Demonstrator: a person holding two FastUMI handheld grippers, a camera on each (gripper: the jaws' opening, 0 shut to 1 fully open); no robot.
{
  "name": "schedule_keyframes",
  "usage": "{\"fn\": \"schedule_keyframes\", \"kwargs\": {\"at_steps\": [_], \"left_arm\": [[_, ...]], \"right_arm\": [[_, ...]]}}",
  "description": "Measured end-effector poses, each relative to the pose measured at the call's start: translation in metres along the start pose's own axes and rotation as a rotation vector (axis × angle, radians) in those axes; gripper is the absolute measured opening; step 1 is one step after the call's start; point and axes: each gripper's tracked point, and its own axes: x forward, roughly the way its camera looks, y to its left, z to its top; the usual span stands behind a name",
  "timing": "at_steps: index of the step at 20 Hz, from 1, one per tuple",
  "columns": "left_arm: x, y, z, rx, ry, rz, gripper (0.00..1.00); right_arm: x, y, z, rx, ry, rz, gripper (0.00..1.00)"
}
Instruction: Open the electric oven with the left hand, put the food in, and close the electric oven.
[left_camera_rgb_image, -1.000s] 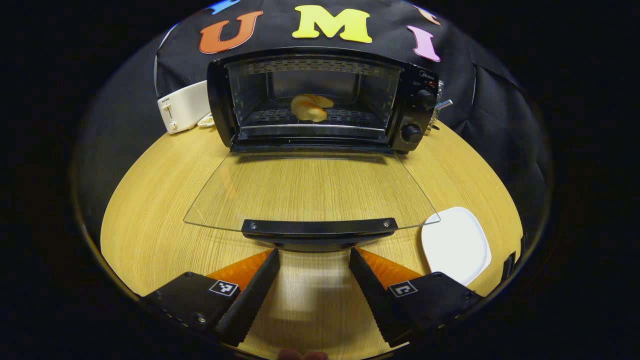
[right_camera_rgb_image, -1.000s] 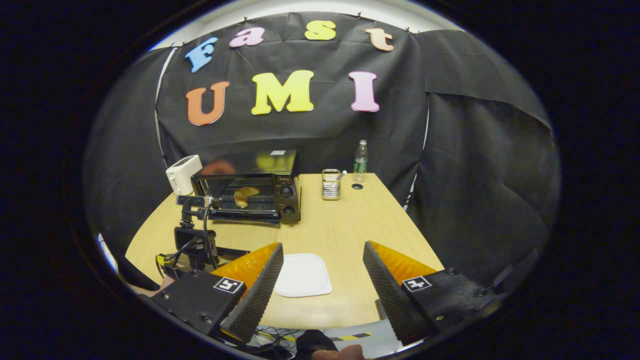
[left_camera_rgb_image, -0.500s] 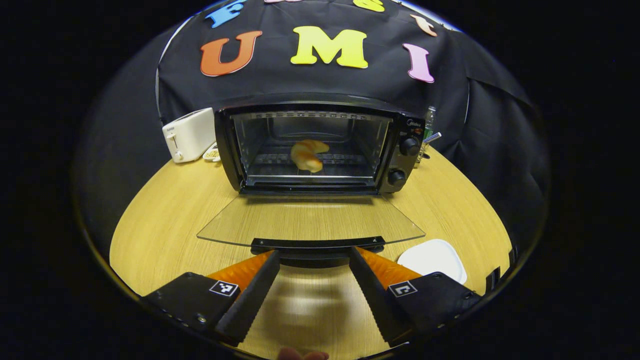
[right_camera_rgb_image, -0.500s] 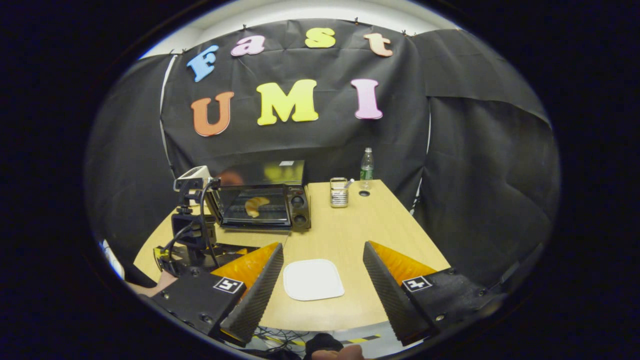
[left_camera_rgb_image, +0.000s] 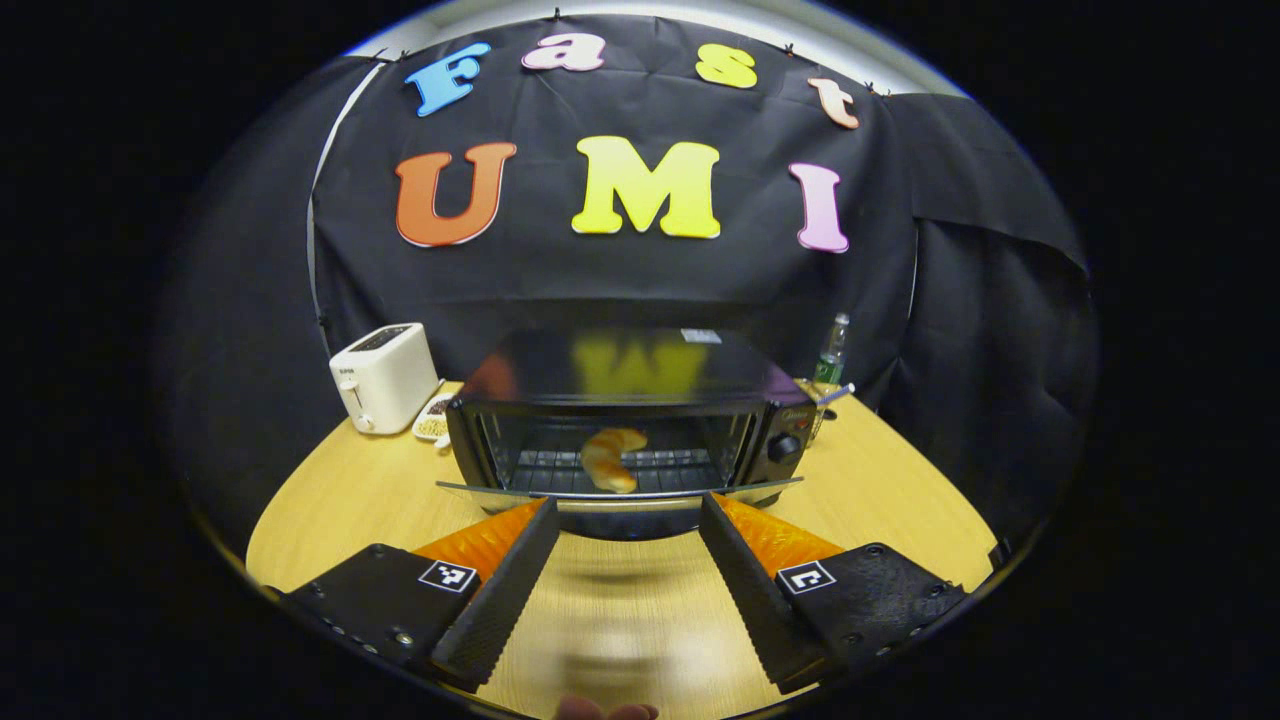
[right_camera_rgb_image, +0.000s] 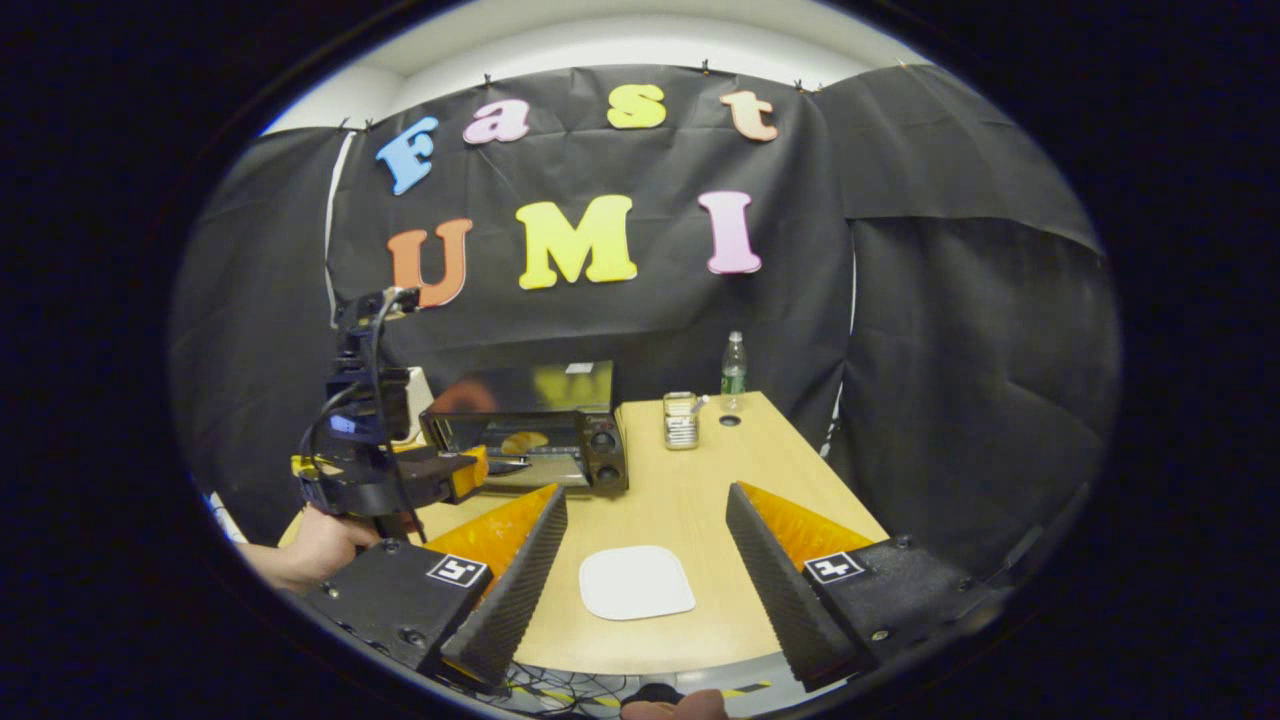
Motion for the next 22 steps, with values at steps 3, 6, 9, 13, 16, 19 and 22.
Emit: {"fn": "schedule_keyframes", "kwargs": {"at_steps": [3, 6, 9, 13, 16, 19, 22], "left_arm": [[-0.044, 0.006, 0.041, -0.012, -0.077, -0.016, 0.94], [-0.094, 0.023, 0.071, 0.012, -0.167, -0.021, 0.93], [-0.137, 0.034, 0.084, 0.013, -0.213, -0.031, 0.93], [-0.192, 0.043, 0.095, -0.01, -0.256, -0.022, 0.93], [-0.229, 0.038, 0.095, -0.017, -0.276, -0.021, 0.93], [-0.263, 0.031, 0.09, -0.004, -0.301, 0.007, 0.93], [-0.29, 0.015, 0.074, -0.021, -0.289, 0.021, 0.93]], "right_arm": [[-0.01, 0.012, 0.028, -0.018, -0.072, 0.001, 0.97], [-0.025, 0.031, 0.047, -0.022, -0.132, 0.009, 0.97], [-0.043, 0.048, 0.057, -0.013, -0.156, 0.014, 0.97], [-0.067, 0.064, 0.069, 0.007, -0.183, 0.039, 0.97], [-0.084, 0.063, 0.079, 0.005, -0.226, 0.048, 0.97], [-0.104, 0.058, 0.083, 0.002, -0.265, 0.06, 0.96], [-0.123, 0.051, 0.077, 0.007, -0.27, 0.082, 0.97]]}}
